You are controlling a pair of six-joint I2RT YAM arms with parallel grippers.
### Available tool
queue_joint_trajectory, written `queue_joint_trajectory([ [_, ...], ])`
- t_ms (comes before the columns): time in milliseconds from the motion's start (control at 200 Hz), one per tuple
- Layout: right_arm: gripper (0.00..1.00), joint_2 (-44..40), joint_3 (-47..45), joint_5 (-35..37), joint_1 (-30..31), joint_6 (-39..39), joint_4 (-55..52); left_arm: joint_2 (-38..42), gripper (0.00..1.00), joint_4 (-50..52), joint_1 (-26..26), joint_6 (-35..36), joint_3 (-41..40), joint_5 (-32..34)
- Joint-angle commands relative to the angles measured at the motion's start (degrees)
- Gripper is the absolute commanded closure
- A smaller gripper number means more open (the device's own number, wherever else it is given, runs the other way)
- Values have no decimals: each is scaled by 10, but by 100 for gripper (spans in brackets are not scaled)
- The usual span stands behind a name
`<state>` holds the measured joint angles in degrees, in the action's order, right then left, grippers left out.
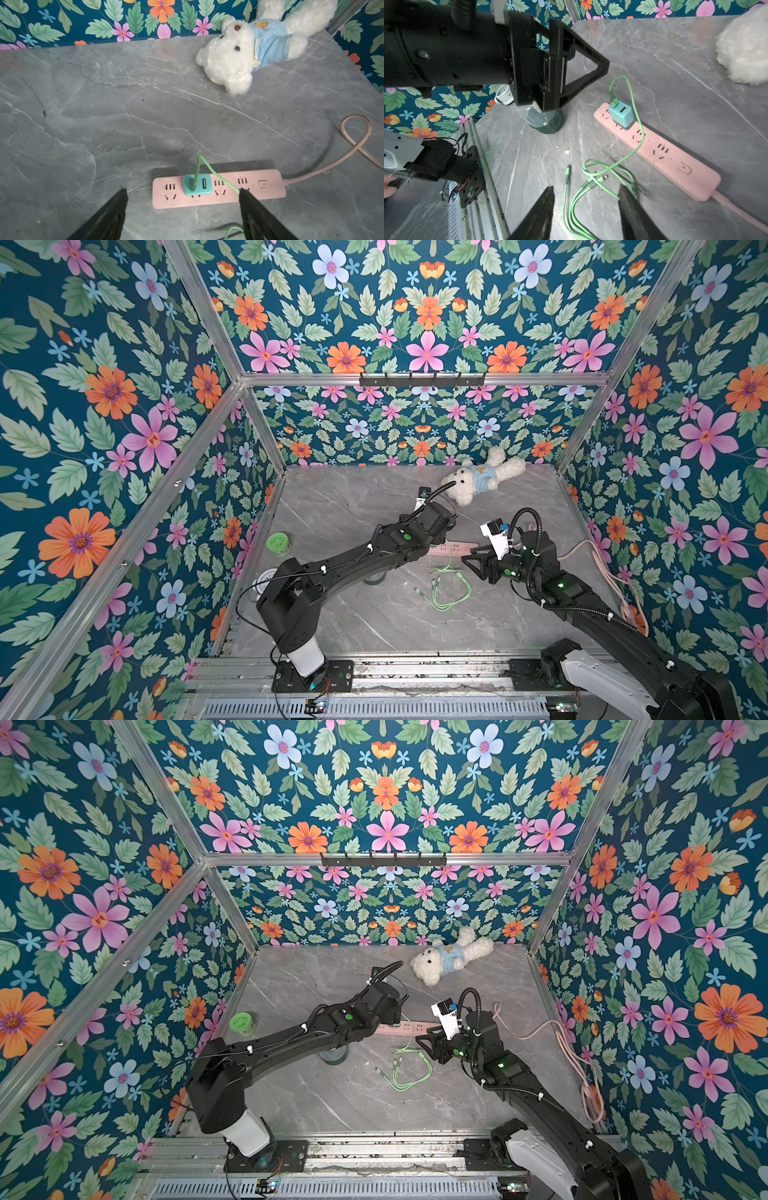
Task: Charge the cordless meat grinders
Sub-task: Insert the charging cable into the plug, then pick up the charging cable from the center of the board.
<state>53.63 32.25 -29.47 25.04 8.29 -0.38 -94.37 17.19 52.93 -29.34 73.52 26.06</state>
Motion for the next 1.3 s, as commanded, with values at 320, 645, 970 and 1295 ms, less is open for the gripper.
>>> queue_joint_trajectory([
  [320, 49, 62, 36, 16, 154, -35, -73, 171, 9, -71, -93, 33, -156, -17],
  [645, 48, 197, 85, 86, 240, -96, -120, 297, 8, -48, -175, 58, -239, -49],
  [970, 48, 366, 175, 84, 247, -104, -128, 359, 5, -57, -242, 50, -327, -99],
  [1295, 51, 468, 247, 138, 247, -99, -189, 345, 5, -76, -263, 52, -348, -115],
])
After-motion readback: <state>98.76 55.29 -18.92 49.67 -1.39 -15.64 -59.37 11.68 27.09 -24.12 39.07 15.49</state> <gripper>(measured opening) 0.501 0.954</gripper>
